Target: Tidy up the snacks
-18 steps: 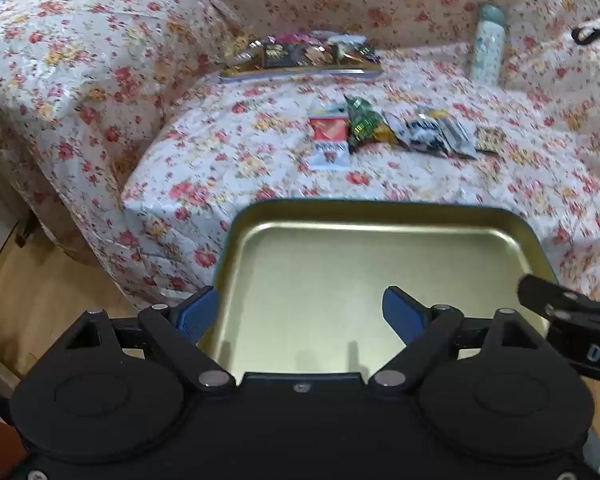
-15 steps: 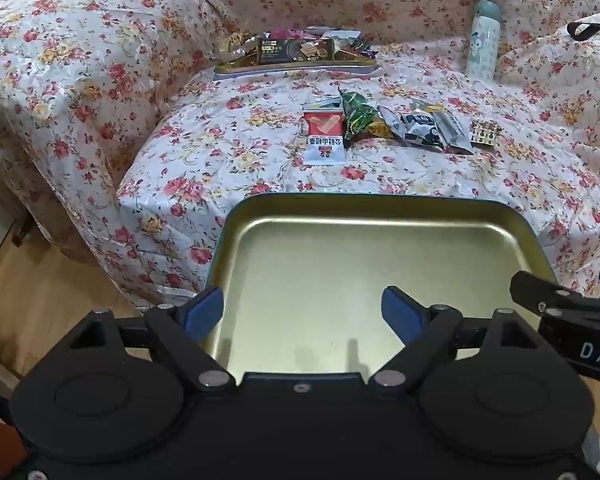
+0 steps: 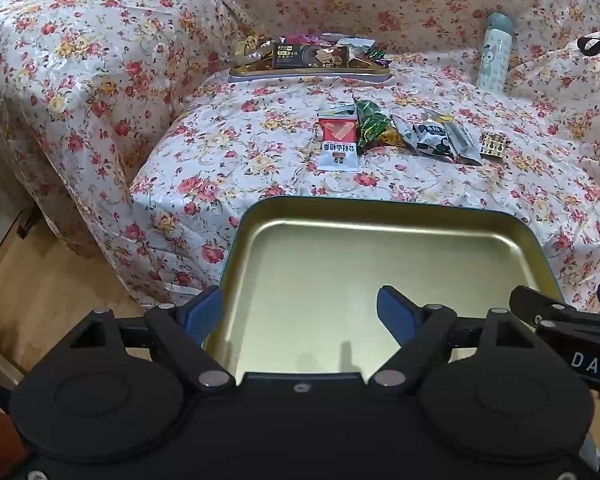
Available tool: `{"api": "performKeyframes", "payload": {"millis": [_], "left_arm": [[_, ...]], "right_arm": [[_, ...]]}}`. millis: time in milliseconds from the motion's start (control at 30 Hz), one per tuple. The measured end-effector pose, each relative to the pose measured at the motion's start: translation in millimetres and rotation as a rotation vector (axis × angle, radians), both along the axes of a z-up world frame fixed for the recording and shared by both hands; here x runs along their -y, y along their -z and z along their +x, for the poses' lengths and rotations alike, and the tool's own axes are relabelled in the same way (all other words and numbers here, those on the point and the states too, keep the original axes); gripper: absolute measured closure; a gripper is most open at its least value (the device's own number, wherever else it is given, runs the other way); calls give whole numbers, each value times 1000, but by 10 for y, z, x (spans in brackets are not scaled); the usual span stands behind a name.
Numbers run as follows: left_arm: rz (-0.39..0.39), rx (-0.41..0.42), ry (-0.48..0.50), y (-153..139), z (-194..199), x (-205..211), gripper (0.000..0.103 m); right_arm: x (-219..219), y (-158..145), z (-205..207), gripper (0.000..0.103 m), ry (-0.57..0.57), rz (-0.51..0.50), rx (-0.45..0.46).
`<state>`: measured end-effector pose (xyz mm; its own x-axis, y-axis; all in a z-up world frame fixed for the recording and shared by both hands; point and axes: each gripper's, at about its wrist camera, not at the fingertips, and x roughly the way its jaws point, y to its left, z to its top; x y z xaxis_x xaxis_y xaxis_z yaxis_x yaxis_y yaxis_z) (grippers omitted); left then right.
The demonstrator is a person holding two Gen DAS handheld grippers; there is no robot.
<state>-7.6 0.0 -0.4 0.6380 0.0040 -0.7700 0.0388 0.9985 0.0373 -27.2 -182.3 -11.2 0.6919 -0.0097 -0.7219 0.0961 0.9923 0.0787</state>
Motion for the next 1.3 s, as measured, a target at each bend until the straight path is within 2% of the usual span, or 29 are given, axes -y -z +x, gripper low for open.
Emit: {"api": "performKeyframes", "payload": {"millis": [1300], "left_arm": [[-20, -33, -5, 37, 11, -55, 19]], "right_arm": [[-13, -5, -2, 0, 2, -1, -4]]}}
